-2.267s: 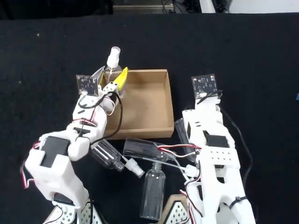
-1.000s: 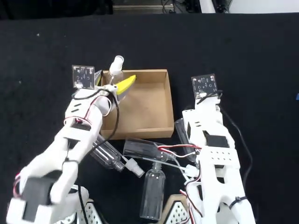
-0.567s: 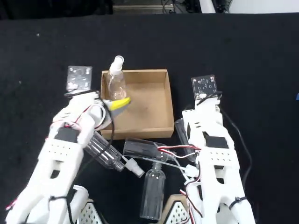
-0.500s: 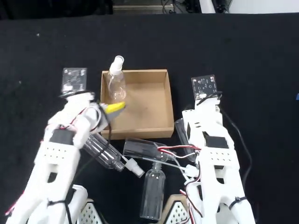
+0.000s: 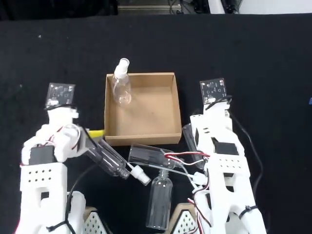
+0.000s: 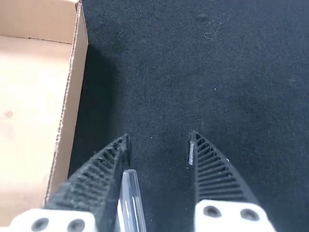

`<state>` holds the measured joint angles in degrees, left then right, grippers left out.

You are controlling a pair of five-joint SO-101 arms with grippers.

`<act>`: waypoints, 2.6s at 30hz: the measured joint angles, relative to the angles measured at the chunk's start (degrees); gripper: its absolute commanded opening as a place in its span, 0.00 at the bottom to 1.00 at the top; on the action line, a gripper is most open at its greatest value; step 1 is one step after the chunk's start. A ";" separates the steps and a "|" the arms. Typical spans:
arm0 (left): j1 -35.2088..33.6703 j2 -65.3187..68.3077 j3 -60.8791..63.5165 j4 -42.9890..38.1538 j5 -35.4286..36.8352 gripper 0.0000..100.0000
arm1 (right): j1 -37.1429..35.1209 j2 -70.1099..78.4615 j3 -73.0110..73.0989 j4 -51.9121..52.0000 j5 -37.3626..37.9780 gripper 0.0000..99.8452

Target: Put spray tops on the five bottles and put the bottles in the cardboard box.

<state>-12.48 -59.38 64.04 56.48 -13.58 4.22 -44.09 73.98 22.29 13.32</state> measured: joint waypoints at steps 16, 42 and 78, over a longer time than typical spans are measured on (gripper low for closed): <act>-15.03 -1.41 8.62 -6.59 -13.71 0.39 | 0.00 0.00 0.70 0.00 0.00 0.18; -12.22 -0.62 -7.74 4.13 -13.10 0.39 | 0.00 0.00 0.70 0.00 0.00 0.18; -28.31 23.21 -5.19 -7.38 -26.20 0.39 | 0.00 0.00 0.70 0.00 0.00 0.18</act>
<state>-40.79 -36.18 58.86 49.10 -39.78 4.22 -44.09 74.68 22.29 13.32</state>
